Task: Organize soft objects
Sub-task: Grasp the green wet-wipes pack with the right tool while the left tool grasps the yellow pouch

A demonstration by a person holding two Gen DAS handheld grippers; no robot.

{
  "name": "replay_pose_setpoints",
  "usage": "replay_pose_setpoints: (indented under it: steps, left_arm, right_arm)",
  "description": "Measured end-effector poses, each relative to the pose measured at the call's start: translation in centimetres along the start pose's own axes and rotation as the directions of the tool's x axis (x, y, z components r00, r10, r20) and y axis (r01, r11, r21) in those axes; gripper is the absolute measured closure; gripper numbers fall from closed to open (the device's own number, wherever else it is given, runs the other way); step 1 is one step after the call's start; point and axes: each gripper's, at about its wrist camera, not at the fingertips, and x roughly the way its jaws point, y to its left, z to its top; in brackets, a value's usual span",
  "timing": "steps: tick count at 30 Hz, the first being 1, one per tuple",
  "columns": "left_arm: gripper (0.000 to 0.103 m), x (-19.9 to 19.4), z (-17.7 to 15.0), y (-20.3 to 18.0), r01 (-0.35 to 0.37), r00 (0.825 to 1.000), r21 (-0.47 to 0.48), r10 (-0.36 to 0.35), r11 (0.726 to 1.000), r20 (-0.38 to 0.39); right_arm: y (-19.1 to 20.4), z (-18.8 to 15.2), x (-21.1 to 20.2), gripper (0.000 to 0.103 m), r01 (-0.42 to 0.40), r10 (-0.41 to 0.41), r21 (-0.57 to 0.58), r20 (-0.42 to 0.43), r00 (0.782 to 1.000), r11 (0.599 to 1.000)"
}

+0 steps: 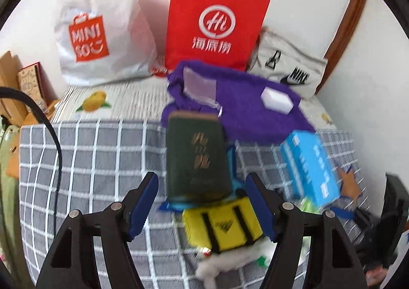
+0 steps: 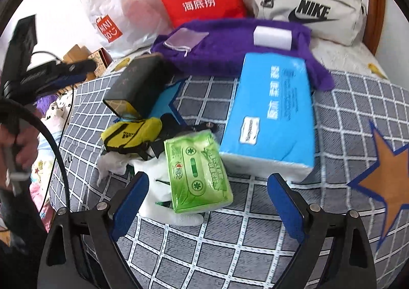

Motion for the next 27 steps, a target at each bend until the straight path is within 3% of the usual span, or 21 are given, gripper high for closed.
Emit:
replay_pose_setpoints:
  steps: [4,8,10,17,19,21,24,26,27]
  left_arm:
    - [0.029,1.4,-2.4,0.2,-0.01,0.998,0.002,0.01,1.0,-0.057]
    - [0.029,3.3,-4.1,0.4,-0.013,0.992,-0.005,0.012,1.0,-0.124]
    - [0.029,3.9,-4.6,0.7,-0.013,0.99,-0.027,0.009,1.0,-0.143]
    - [0.032,5.4,-5.8,1.1,0.057,0.982,-0.11,-0.076,0.992,-0.174]
    - [0.039,5.6,-5.8,0.9,0.08,0.98,-0.128,-0.102,0.988,-0.171]
    - [0.055,6.1,-5.8,0.7,0.094,0.976,-0.14,-0.119,0.986,-0.181]
    - [0.066,6.6,-6.1,0.5,0.081,0.976,-0.139,-0.107,0.987,-0.191]
    - [0.076,6.4,-6.2,0.9,0.095,0.976,-0.166,-0.125,0.981,-0.18]
    - [0.076,6.1,-6.3,1.2,0.113,0.974,-0.186,-0.146,0.976,-0.171]
  right_arm:
    - [0.0,0.0,2.2,0.012,0.013,-0.013,0.001,-0.025,1.0,1.0]
    - [0.2,-0.2,3.3,0.047,-0.016,0.015,-0.011,-0.039,0.999,1.0]
    - [0.2,-0.3,3.1,0.047,-0.05,0.05,-0.001,-0.036,0.998,0.999]
    - [0.9,-1.0,0.7,0.047,-0.013,0.014,-0.04,0.02,1.0,0.999]
    - [1.0,-1.3,0.1,0.047,-0.007,0.008,-0.038,0.029,1.0,0.999]
    - [0.9,-1.6,-0.6,0.047,0.005,-0.003,-0.034,0.042,0.999,0.999]
    - [0.6,-1.9,-1.4,0.047,0.011,-0.01,-0.019,0.058,0.998,1.0]
    - [0.4,-2.1,-2.0,0.047,0.013,-0.012,-0.007,0.066,0.998,1.0]
    - [0.2,-2.2,-2.3,0.047,0.015,-0.015,0.002,0.071,0.997,1.0]
